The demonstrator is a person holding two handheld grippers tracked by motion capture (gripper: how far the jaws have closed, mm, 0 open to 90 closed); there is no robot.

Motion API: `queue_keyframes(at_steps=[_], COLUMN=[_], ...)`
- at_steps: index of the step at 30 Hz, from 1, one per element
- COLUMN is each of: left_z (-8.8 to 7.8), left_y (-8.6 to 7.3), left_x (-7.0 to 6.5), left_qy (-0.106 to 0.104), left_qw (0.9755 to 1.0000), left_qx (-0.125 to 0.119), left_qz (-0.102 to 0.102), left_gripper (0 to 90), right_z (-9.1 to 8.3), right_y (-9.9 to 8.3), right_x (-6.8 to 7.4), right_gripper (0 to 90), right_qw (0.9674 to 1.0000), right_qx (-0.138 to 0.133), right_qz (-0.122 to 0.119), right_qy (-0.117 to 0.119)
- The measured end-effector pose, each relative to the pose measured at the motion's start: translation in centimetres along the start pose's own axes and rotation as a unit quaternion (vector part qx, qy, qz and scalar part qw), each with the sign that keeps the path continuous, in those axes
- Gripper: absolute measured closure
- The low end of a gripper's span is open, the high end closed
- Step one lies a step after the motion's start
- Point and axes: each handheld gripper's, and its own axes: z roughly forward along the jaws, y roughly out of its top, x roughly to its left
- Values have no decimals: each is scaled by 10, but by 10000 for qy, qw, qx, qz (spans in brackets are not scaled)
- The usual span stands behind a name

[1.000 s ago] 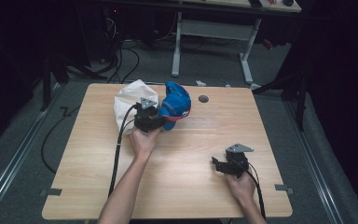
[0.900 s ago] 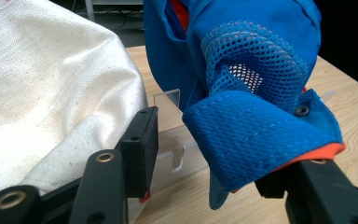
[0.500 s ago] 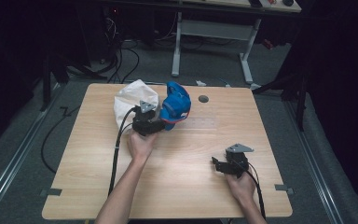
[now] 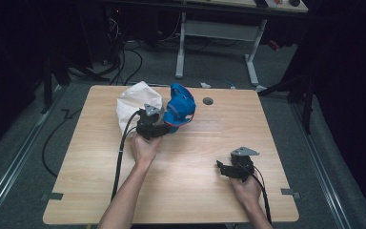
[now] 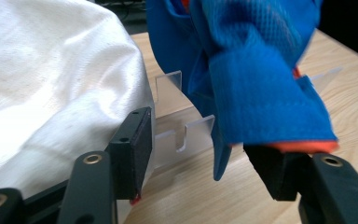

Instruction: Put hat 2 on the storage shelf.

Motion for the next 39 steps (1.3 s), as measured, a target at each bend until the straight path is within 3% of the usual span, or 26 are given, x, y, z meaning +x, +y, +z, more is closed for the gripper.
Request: queue_keyframes(at_steps=[3, 6, 8, 15, 23, 28, 35, 39], left_z=[4, 4, 2, -16, -51, -74, -104, -116], left_y=[-6, -13, -13, -6, -4, -8, -26, -41], left_x=[-1, -2, -3, 0, 7, 12, 34, 54], left_qy=[31, 122, 86, -3, -281, -439, -461, -371], left_qw=[9999, 9992, 9993, 9999, 9995, 9989, 9986, 9984], left_qx=[56, 127, 120, 81, 93, 77, 217, 298], left_qz=[102, 354, 353, 133, -89, -123, -110, -298], left_gripper=[371, 334, 331, 329, 330, 338, 336, 335], right_z=[0, 0, 0, 0, 0, 0, 0, 0], right_y=[0, 0, 0, 0, 0, 0, 0, 0], right_x=[0, 0, 0, 0, 0, 0, 0, 0], right_gripper=[299, 299, 299, 299, 299, 299, 299, 299], right_qw=[10000, 10000, 10000, 10000, 10000, 10000, 10000, 10000], right_qx=[0, 7, 6, 7, 1, 0, -1, -1], right_qz=[2, 10, 11, 6, -2, -6, -6, -6], right_qy=[0, 2, 2, 2, 4, 6, 4, 7])
